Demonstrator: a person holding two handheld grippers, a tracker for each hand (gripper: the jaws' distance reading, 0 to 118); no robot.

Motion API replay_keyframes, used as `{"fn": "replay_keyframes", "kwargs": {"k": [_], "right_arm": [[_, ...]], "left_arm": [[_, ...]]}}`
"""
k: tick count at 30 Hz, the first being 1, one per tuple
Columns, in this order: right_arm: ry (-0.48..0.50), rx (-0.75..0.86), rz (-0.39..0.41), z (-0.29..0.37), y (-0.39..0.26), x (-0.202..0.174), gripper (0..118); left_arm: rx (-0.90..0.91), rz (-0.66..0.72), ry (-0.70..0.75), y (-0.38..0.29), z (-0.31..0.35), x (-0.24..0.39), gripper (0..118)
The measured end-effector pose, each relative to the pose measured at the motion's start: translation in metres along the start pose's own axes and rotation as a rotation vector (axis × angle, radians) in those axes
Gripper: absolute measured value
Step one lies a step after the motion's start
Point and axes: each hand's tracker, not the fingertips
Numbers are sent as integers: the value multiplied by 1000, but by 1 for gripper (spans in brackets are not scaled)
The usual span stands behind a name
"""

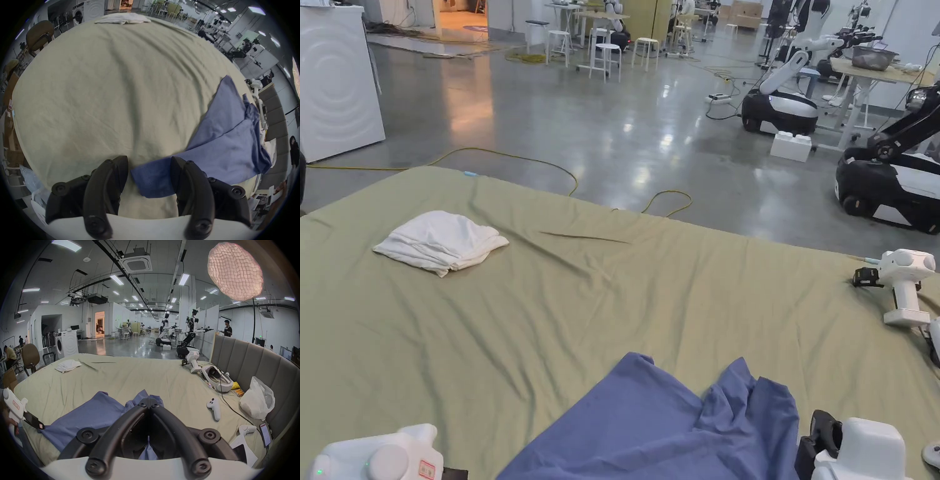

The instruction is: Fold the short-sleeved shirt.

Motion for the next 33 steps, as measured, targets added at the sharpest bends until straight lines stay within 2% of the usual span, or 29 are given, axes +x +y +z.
{"fn": "replay_keyframes", "kwargs": {"k": [2,4,5,6,9,10,12,13,16,18,23,26,30,31,32,33], "right_arm": [[-1,-13,-1,-2,-2,1,0],[-3,-26,-4,-4,-5,3,0],[-4,-30,-5,-5,-6,4,0],[-7,-35,-8,-7,-7,6,0],[-24,-67,-11,-18,-6,14,1],[-32,-91,-6,-24,-4,18,8],[-49,-154,-6,-39,3,30,47],[-46,-188,-13,-48,7,37,56],[-6,-283,-48,-83,18,61,59],[-8,-373,-45,-111,24,72,63],[18,-514,-85,-177,24,85,63],[59,-599,-60,-213,14,81,63],[81,-704,28,-252,-10,66,63],[90,-733,38,-261,-18,65,60],[104,-762,41,-265,-27,62,51],[96,-773,30,-272,-34,63,34]], "left_arm": [[58,-21,38,-5,-3,6,52],[88,-48,89,-8,-5,12,32],[98,-93,110,-8,-5,17,15],[107,-147,121,-8,-5,23,9],[83,-162,93,-10,1,30,7],[88,-157,87,-8,4,26,7],[114,-104,25,-8,18,22,7],[148,-86,15,-7,26,20,7],[191,-110,5,1,34,14,7],[205,-121,-10,4,39,16,7],[232,-143,-7,0,58,44,7],[220,-154,2,-5,58,50,7],[201,-142,1,-6,53,46,7],[189,-133,-6,-1,44,36,7],[184,-129,-5,-1,42,34,7],[181,-126,-5,-1,42,33,7]]}}
